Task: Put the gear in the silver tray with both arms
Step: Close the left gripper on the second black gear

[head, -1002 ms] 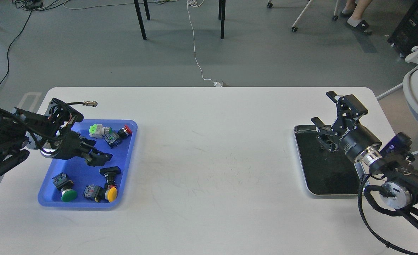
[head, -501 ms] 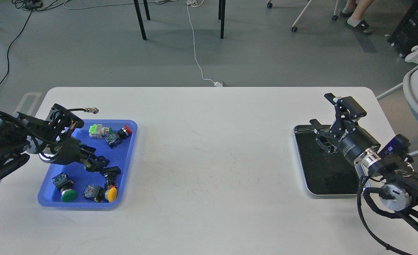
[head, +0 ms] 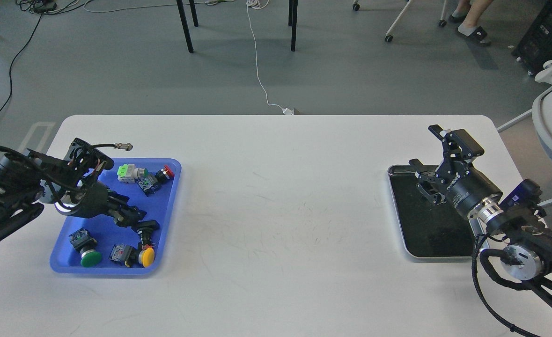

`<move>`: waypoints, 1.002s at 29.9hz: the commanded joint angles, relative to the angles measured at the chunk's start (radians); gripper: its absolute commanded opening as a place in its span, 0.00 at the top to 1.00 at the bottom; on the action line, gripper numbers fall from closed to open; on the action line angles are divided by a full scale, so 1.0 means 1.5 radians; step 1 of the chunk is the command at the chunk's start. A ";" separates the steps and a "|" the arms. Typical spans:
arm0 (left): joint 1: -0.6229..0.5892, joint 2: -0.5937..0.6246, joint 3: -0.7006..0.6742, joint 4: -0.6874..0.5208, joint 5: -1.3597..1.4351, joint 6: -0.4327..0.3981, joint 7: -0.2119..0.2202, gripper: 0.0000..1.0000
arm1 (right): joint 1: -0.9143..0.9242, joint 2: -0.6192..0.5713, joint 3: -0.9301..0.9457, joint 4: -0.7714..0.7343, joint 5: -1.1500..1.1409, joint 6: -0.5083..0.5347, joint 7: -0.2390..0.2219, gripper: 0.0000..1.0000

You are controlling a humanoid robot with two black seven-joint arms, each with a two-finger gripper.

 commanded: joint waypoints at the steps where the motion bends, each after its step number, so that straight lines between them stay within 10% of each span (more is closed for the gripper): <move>1: 0.000 -0.001 0.000 0.000 0.001 0.000 0.000 0.51 | -0.001 0.000 0.000 0.000 0.000 0.000 0.000 0.04; 14: 0.004 0.000 0.004 0.000 0.002 0.000 0.000 0.83 | -0.001 -0.006 0.000 0.008 0.000 0.000 0.000 0.04; 30: -0.031 0.098 -0.004 -0.117 -0.003 0.000 0.000 0.82 | -0.006 -0.019 0.001 0.017 -0.001 -0.001 0.000 0.04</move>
